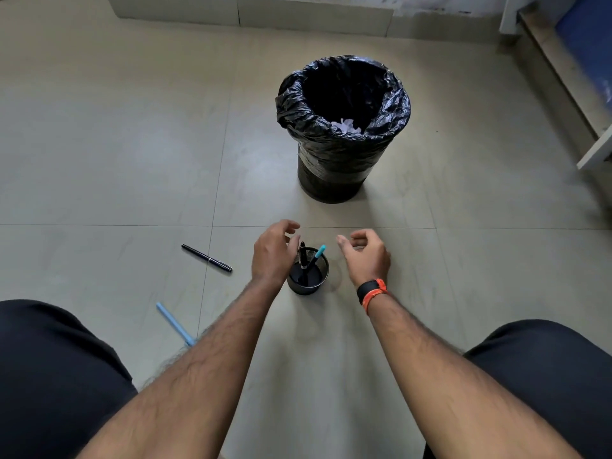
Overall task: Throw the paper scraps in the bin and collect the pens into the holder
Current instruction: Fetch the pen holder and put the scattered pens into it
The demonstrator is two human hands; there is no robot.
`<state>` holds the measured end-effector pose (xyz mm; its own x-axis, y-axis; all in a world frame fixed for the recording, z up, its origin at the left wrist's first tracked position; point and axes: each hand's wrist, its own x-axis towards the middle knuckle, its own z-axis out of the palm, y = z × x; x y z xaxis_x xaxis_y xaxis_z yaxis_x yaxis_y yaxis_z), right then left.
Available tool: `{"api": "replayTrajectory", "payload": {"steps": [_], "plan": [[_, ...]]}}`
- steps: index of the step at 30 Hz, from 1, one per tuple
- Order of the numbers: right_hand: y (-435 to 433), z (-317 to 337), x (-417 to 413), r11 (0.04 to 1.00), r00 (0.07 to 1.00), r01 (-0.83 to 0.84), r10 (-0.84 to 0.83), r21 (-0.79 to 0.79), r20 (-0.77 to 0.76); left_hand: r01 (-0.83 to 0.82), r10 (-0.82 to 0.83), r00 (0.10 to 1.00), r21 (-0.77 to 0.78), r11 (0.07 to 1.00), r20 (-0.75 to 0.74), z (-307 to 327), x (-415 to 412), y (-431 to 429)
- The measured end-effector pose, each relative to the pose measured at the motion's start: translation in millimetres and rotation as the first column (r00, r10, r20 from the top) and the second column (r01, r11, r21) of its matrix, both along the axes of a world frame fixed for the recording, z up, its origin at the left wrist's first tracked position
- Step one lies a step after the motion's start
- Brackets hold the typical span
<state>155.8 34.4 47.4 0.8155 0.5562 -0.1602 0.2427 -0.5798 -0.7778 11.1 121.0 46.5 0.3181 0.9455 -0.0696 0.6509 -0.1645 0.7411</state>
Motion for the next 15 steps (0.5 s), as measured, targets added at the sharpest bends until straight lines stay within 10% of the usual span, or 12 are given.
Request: {"api": "replayTrajectory", "payload": {"steps": [15], "plan": [[-11, -96, 59, 0.885, 0.98, 0.168, -0.197, -0.434, -0.021, -0.293, 0.289, 0.956, -0.099, 0.951, -0.046, -39, -51, 0]]}}
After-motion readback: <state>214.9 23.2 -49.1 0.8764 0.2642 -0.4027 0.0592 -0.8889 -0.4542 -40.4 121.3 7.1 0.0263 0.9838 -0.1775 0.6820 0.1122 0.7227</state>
